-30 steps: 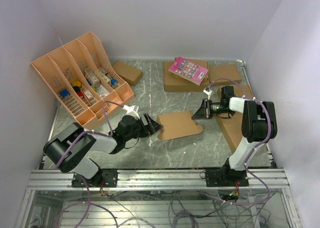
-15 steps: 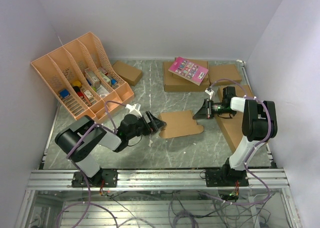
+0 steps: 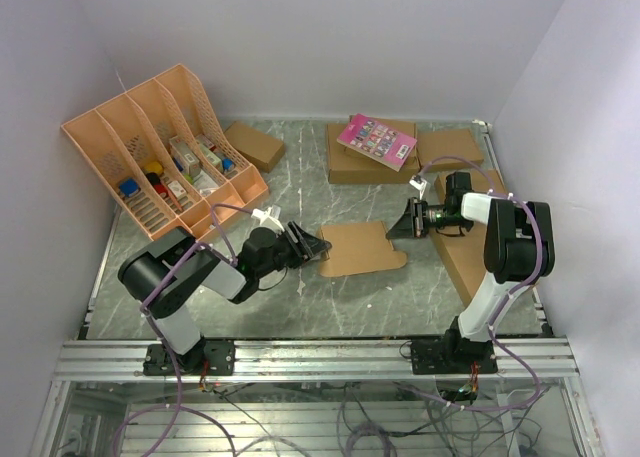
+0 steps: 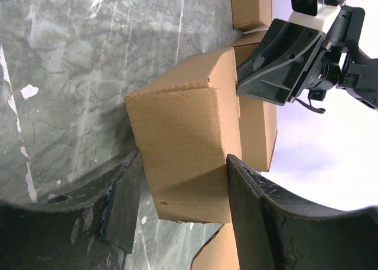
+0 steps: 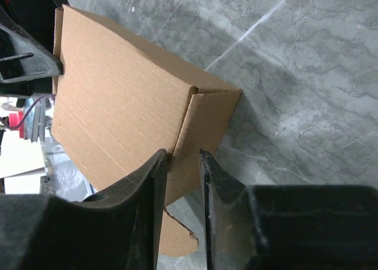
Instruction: Fold the paper box
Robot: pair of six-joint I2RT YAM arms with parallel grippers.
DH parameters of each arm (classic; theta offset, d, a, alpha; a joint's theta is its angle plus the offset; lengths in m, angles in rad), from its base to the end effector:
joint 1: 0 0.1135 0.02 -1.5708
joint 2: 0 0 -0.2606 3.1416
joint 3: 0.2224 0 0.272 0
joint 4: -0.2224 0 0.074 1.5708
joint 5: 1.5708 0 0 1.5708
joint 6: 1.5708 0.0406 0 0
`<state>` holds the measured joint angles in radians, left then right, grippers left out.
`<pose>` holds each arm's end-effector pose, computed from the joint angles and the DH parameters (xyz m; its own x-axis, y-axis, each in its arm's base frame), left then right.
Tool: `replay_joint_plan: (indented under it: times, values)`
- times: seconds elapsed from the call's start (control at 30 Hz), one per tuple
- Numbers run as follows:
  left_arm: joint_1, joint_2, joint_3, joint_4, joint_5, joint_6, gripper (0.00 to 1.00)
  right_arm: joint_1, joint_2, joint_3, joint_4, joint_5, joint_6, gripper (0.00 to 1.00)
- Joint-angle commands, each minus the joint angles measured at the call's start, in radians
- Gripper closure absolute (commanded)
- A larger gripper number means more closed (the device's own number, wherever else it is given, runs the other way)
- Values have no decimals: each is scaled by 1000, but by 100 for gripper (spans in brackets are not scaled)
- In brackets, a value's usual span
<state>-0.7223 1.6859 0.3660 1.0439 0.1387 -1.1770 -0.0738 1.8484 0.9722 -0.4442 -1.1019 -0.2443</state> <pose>0.2092 -0.1918 0.0992 -0.7753 -0.5359 -0.3344 0.1007 0.4177 -0.9030 0.3320 0.0118 0.1092 -0.8922 -0.0436 -0.4495 -0.4153 0.4704 0.7786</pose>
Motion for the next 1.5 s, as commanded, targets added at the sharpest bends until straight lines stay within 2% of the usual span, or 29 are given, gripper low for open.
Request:
replay_joint_plan:
  times: [0.0, 0.17, 0.23, 0.33, 0.43, 0.5, 0.53, 0.57, 0.7, 0.8, 0.9, 1.13, 1.27, 1.47]
  values:
    - [4, -21, 22, 43, -14, -30, 50, -8, -25, 23, -43, 72, -84, 69]
    - [3, -44, 15, 35, -24, -73, 53, -9, -160, 79, -87, 131, -164, 46]
    - [4, -44, 17, 32, -20, -99, 52, -9, -219, 100, -130, 151, -244, 39]
    - [5, -40, 30, 19, -2, -147, 52, -8, -273, 188, -286, 117, -452, 34]
    - [5, -47, 54, -46, 2, -190, 54, 12, -321, 238, -464, 68, -683, 24]
    - [5, -53, 69, -97, -3, -229, 54, 44, -369, 225, -536, 43, -846, 14]
    - [4, -57, 78, -128, -3, -245, 54, 66, -414, 205, -548, 36, -938, 4]
    - [4, -66, 91, -171, -7, -263, 54, 98, -454, 174, -534, 40, -978, 1]
    - [5, -111, 185, -451, -13, -306, 55, 271, -604, 41, -340, 203, -972, 0]
    - [8, -139, 252, -632, -23, -330, 54, 334, -582, 66, -311, 254, -965, 0]
    - [12, -153, 287, -721, -19, -376, 54, 413, -582, 66, -261, 350, -962, 0]
    - [27, -135, 307, -738, 41, -482, 54, 525, -583, 36, -201, 451, -944, 0]
    - [30, -131, 306, -723, 52, -516, 54, 622, -594, -49, -137, 518, -917, 1]
    - [36, -143, 297, -722, 46, -543, 54, 732, -615, -192, 79, 724, -842, 1]
